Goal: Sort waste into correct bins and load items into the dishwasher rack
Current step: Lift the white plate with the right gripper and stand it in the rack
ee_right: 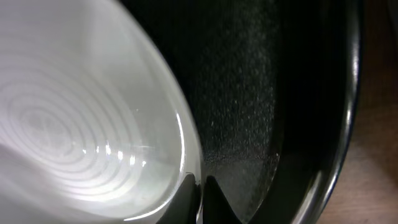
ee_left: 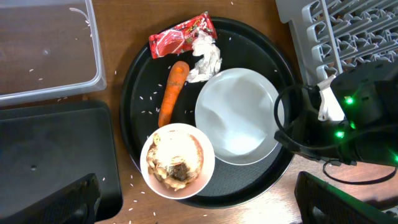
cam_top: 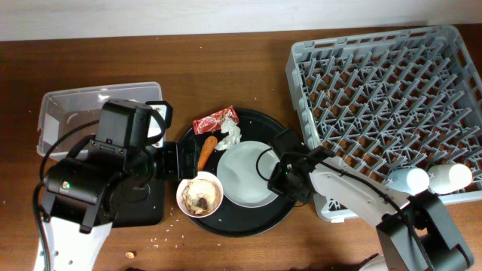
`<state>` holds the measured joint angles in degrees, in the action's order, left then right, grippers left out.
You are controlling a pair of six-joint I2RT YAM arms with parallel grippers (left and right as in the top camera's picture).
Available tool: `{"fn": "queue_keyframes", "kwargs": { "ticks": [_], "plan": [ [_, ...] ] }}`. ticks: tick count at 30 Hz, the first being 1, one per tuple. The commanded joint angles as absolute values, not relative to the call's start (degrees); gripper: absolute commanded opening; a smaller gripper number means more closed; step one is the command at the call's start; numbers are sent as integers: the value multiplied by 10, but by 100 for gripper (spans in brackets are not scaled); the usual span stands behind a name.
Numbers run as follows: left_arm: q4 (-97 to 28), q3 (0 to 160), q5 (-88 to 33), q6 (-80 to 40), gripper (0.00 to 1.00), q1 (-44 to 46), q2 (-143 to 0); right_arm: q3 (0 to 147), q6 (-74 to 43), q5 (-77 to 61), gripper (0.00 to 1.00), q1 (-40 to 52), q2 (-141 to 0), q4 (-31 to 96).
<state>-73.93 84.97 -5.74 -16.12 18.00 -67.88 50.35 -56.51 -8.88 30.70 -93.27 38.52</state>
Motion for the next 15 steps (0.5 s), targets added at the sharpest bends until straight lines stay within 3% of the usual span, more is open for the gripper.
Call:
{"fn": "queue_keyframes", "kwargs": {
  "ticks": [1, 6, 10, 13, 15],
  "plan": [
    [-738, 854, -55, -163, 99, 181, -678, 537, -502, -37, 4, 310, -910, 429],
    [-738, 854, -55, -163, 99, 181, -678, 657, -432, 69, 4, 303, -870, 538],
    [-738, 854, -55, -163, 99, 181, -678, 868, -316, 279, 4, 263, -855, 631],
    [-738, 854, -55, -163, 99, 181, -678, 910, -232, 473, 4, 197, -855, 611],
    [-738, 854, -55, -163, 99, 181, -678, 910, -138, 515, 4, 127, -870, 555]
  ]
}}
